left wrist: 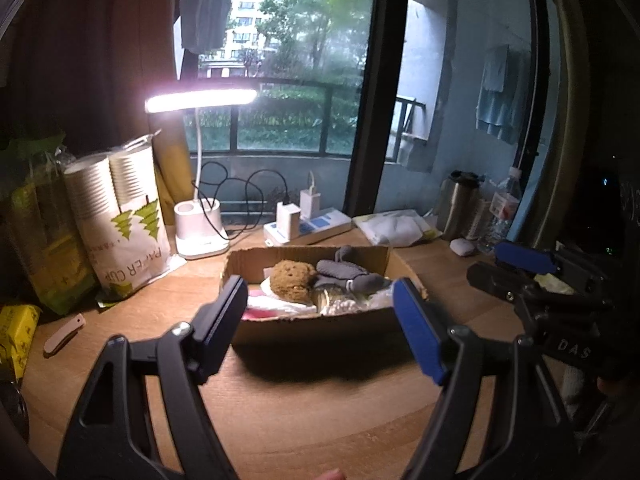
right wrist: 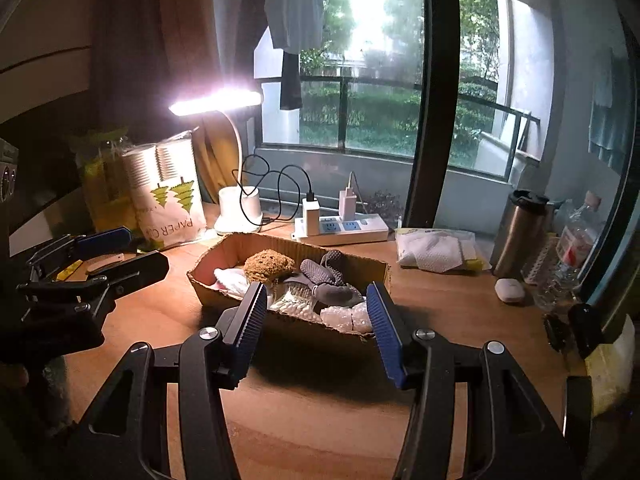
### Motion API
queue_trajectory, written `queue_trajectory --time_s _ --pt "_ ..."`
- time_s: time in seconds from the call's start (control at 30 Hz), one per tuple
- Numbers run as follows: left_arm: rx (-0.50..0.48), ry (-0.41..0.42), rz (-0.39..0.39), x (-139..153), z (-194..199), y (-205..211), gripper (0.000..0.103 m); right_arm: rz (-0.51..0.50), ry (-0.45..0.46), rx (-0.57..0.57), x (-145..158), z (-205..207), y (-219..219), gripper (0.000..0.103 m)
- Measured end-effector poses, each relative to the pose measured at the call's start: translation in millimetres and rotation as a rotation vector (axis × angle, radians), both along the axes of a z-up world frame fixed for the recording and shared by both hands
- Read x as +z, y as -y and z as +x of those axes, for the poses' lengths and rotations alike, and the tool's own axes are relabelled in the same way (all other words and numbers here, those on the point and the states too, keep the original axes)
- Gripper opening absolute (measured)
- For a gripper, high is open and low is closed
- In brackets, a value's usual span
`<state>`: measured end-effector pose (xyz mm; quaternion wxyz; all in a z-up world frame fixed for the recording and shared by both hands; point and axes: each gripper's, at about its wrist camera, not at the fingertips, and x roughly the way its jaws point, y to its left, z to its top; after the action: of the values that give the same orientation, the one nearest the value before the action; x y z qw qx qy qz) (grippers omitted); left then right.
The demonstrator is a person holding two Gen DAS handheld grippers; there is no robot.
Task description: Organize soft objects
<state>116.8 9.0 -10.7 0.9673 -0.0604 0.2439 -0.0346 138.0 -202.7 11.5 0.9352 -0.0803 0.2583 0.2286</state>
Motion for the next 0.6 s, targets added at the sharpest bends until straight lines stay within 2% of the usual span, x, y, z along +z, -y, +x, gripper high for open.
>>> queue_trajectory --time_s 0.3,0.37,0.43,0.53,0.57,0.6 --pt "0.014 0.065 0.009 27 -32 -2 0.076 0.030 0.079 -0.025 29 -29 13 0.056" --pt "0.012 0.084 0.017 35 -40 -1 0.076 0.039 0.098 -0.025 36 -37 14 0.061" --pt "0.011 0.102 0.027 42 -47 0 0.076 0.053 0.112 -0.016 43 -45 16 0.071" --pt "0.018 0.144 0.041 54 -61 2 0.077 0.072 0.141 -0.024 52 -57 19 0.075" --pt "0.024 0.154 0.049 57 -66 3 0.083 0.076 0.151 -0.028 56 -61 21 0.076" --pt "0.026 0.164 0.051 60 -70 4 0.097 0.081 0.159 -0.033 60 -65 23 0.079"
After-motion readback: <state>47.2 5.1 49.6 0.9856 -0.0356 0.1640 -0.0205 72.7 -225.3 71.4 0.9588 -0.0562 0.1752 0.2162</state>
